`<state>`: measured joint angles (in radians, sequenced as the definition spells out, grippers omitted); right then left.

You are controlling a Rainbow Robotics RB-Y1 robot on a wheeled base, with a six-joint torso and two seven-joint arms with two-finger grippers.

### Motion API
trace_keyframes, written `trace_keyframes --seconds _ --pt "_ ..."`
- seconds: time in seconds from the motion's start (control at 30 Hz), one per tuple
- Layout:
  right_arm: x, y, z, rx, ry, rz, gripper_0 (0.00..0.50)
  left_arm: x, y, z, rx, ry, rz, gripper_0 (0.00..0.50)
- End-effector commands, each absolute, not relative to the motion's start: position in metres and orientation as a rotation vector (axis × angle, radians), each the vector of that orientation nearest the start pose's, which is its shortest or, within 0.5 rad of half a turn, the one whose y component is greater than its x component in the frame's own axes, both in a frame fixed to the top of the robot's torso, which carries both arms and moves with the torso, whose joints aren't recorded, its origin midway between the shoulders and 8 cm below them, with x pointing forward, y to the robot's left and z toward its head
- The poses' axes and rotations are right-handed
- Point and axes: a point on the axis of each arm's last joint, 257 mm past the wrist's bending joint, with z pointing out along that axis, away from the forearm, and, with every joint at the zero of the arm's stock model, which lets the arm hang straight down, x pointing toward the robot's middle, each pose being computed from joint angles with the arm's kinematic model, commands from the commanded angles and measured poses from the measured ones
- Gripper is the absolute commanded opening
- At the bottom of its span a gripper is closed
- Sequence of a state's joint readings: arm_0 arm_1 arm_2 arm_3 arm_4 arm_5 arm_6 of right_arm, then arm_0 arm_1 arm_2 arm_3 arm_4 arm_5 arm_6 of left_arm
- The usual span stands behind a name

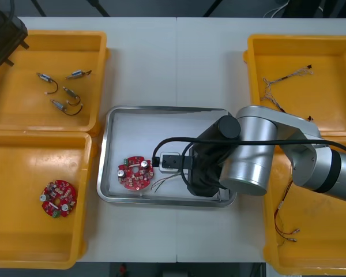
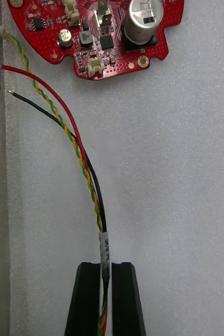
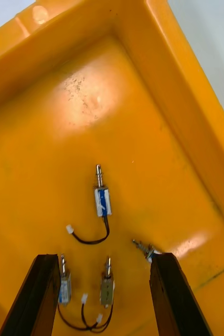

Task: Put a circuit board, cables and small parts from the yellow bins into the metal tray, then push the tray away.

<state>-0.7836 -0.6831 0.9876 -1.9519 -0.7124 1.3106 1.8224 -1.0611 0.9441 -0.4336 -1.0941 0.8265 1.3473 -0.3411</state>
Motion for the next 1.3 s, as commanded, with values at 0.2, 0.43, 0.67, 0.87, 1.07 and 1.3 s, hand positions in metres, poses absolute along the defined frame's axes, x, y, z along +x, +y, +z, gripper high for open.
trace_keyframes --seconds 0.2,0.43,0.67,0.87,1.07,1.3 --pt "0.405 -0.026 -0.264 -1.897 1.818 -0.136 0.5 0.662 0.382 -0.072 -1.07 2.103 -0.204 0.5" --pt "0.401 -0.035 -0.236 -1.877 1.859 -0.153 0.5 0.677 0.381 -0.093 -1.02 2.08 -0.158 0.5" --pt "0.397 -0.054 -0.192 -1.79 1.985 -0.084 0.5 0.686 0.386 -0.113 -0.993 2.069 -0.128 0.5" --pt "0.402 -0.083 -0.155 -1.547 2.18 -0.012 0.5 0.683 0.388 -0.12 -0.993 2.086 -0.105 0.5" --pt "0.409 -0.117 -0.124 -1.29 2.338 0.03 0.5 0.68 0.391 -0.127 -0.983 2.106 -0.073 0.5" --pt "0.421 -0.162 -0.101 -1.008 2.448 0.035 0.5 0.676 0.392 -0.137 -0.976 2.129 -0.048 0.5"
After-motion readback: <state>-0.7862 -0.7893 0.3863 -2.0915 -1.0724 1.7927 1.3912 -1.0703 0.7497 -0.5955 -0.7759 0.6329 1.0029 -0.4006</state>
